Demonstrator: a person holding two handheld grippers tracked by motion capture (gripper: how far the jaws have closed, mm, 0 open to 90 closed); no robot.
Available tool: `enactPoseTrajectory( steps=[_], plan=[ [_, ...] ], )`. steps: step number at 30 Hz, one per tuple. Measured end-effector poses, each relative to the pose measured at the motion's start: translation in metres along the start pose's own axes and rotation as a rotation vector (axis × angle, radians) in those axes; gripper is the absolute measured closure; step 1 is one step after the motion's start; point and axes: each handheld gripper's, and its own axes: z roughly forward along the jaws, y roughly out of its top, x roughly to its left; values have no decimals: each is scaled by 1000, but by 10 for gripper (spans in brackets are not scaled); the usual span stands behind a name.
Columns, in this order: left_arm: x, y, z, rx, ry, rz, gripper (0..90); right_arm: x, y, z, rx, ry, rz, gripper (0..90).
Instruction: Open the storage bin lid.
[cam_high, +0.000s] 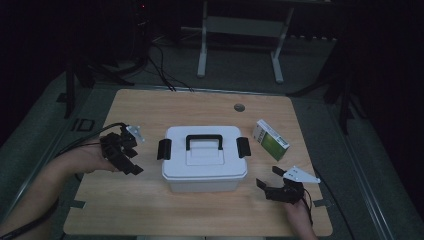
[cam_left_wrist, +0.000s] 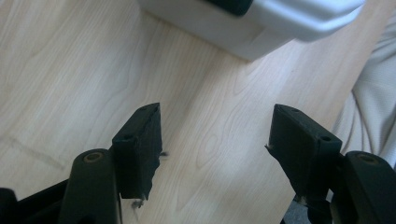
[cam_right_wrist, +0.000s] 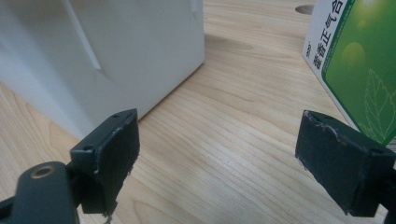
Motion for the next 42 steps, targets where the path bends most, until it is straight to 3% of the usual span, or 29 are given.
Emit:
enactPoseTrajectory(
  steps=[4, 12, 19, 34, 42],
  plan=[
    [-1, 7, -5, -20, -2, 7, 348, 0, 0, 0, 0, 5, -1, 135],
    [-3, 32, -16, -44, 5, 66, 348, 1, 0, 1, 1, 16, -1, 135],
    [-8, 56, -19, -8, 18, 119, 349, 1, 0, 1, 1, 18, -2, 135],
    [-6, 104, -12, 27, 34, 160, 348, 2, 0, 2, 3, 22, -12, 135],
    [-6, 131, -7, 32, 19, 189, 349, 2, 0, 1, 3, 27, -11, 135]
  ],
)
